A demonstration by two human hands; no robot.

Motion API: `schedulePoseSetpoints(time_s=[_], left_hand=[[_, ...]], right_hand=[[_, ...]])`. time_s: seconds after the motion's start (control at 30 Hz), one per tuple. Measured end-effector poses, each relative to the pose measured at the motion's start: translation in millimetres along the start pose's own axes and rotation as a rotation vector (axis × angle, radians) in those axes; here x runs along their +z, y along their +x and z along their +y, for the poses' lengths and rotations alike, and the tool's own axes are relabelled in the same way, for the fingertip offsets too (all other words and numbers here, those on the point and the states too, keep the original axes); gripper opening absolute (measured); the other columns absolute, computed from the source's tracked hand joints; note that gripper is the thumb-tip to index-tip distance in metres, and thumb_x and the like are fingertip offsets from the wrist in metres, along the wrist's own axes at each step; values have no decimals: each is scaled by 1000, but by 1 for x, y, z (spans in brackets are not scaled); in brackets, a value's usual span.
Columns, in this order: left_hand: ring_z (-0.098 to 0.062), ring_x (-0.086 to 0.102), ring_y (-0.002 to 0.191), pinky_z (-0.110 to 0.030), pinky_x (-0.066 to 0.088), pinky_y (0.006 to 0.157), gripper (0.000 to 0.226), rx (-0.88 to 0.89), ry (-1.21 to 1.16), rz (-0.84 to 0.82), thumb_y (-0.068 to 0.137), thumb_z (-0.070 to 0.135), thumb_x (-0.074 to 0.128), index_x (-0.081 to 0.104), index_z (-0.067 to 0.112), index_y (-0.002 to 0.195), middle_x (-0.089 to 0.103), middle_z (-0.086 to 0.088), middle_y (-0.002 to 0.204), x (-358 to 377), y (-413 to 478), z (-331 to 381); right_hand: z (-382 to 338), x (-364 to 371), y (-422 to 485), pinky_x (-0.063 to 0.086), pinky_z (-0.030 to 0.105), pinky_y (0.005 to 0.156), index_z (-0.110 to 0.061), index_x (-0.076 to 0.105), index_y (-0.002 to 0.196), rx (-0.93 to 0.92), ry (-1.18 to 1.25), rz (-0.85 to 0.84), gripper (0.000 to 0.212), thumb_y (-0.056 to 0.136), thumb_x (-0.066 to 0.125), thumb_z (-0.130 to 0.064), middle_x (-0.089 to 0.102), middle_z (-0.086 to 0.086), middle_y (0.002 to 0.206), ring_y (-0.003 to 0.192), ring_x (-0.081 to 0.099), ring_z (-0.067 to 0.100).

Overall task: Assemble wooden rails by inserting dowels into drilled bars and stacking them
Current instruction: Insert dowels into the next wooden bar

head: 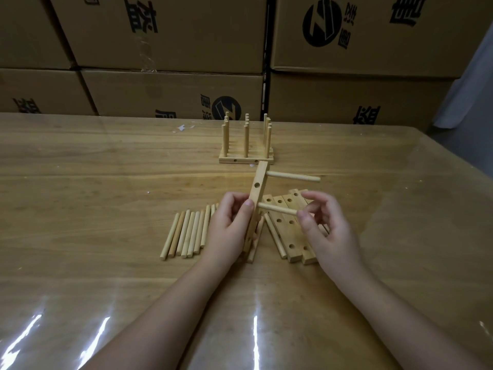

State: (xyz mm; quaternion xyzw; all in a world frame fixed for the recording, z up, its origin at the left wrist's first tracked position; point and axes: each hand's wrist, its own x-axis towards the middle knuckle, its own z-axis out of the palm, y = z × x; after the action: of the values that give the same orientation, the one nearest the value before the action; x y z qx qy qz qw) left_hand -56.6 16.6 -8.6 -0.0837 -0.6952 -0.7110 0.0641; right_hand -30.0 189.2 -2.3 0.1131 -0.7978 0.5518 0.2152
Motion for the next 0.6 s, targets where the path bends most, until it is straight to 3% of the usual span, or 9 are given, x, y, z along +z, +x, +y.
schedulePoseSetpoints(time_s=[0.17,0.3,0.6], left_hand=[[-6,63,68,-19,49,50,10,-21,-61,75,98,17,49,58,21,96,63,-12,90,-2,3,0],[-5,64,69,-19,50,50,11,-25,-82,80,98,16,49,58,20,95,63,-9,89,-1,3,1],[-7,65,75,-21,52,53,10,5,-22,68,97,14,51,60,17,96,65,-5,85,-2,1,1]], right_hand=[[-2,-3,1,47,12,69,-32,54,99,-91,-132,25,11,89,51,-28,61,-10,85,81,58,2],[-3,-2,0,46,7,70,-24,59,99,-65,-85,41,16,88,58,-12,66,-8,85,81,63,-2],[-3,-4,1,51,15,67,-23,64,93,-4,-71,48,12,89,58,-13,68,-8,76,72,65,1]])
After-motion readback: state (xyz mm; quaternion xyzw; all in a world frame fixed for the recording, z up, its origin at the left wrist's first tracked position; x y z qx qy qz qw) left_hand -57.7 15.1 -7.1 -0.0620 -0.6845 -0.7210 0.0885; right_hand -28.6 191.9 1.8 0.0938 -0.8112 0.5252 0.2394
